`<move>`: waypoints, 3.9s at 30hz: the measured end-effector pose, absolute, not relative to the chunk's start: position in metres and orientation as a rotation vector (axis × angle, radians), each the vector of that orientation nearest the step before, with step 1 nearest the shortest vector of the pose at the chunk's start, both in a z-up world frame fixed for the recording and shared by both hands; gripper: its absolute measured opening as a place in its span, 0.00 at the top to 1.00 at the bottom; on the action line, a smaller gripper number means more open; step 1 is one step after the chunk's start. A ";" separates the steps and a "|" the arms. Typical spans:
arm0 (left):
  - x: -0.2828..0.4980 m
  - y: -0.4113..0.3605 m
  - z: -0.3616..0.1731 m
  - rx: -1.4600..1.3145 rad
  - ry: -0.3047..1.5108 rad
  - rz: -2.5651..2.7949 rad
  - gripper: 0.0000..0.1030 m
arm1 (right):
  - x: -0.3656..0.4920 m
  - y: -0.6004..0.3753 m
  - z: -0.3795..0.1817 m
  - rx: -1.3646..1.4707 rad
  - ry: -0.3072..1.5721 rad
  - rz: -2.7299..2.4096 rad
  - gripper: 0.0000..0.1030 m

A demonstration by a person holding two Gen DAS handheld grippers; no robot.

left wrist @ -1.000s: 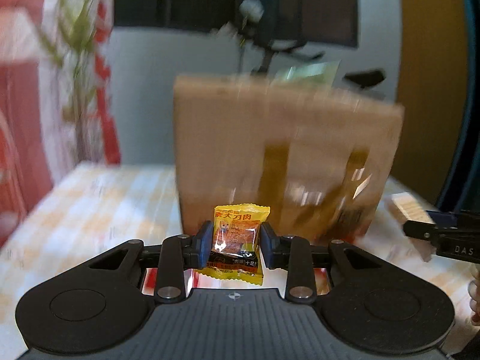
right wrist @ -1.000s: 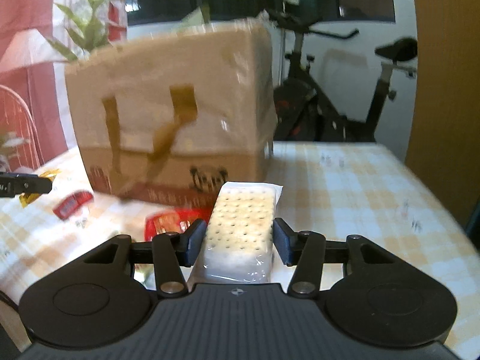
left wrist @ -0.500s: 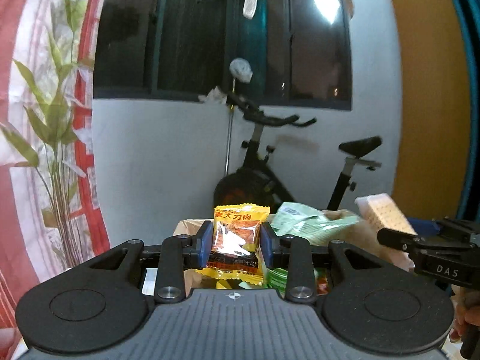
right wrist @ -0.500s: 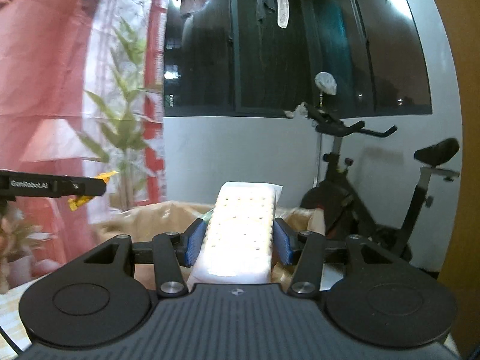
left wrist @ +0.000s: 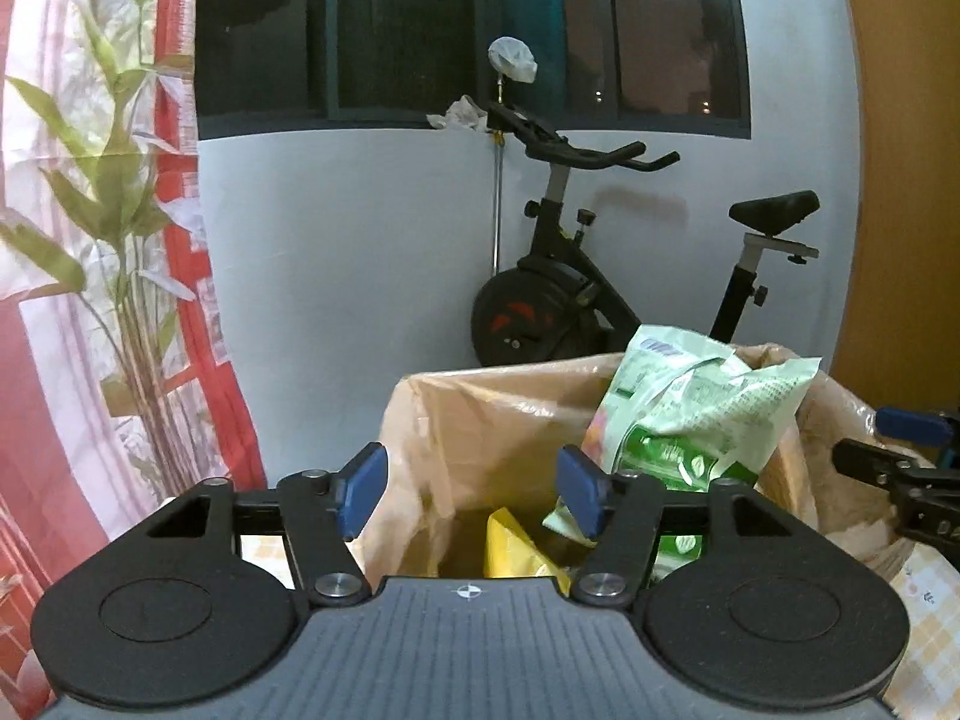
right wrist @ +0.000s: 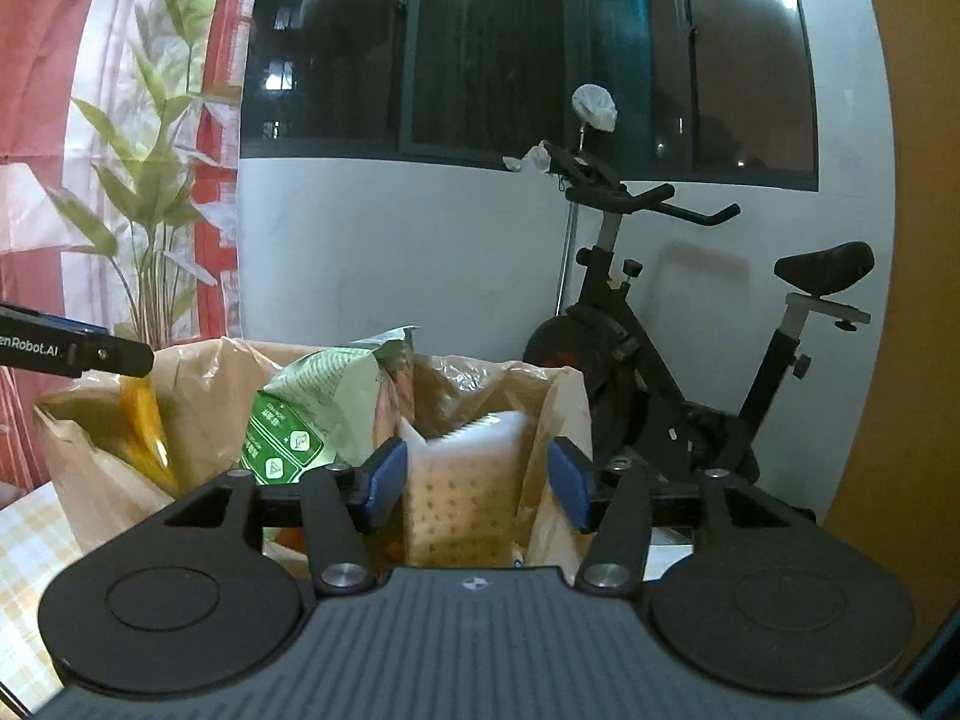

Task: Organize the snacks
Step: 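Carry both packets over the box and open both tools to drop them, then move left tool toward the red barcode packet while right tool approaches the red spicy packet, then grasp the red spicy packet with right tool while left tool grasps the red barcode packet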

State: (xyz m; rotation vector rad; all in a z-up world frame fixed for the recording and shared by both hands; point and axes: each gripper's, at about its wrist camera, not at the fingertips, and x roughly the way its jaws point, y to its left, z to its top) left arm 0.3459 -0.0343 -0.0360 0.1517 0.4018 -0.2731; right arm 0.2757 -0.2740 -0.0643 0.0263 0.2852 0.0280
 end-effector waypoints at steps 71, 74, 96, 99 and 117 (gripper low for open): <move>0.239 0.070 -0.169 -0.056 0.699 -0.247 0.37 | 0.192 -0.239 -0.191 0.040 0.774 0.281 0.45; 0.237 0.070 -0.170 -0.052 0.703 -0.254 0.37 | 0.195 -0.225 -0.187 -0.159 0.735 0.322 0.36; 0.238 0.077 -0.175 -0.062 0.719 -0.224 0.37 | 0.232 -0.233 -0.201 -0.138 0.788 0.527 0.30; 0.237 0.075 -0.175 -0.065 0.722 -0.228 0.37 | 0.228 -0.243 -0.201 -0.072 0.765 0.500 0.35; 0.236 0.075 -0.180 -0.030 0.730 -0.224 0.37 | 0.217 -0.229 -0.203 -0.079 0.670 0.391 0.72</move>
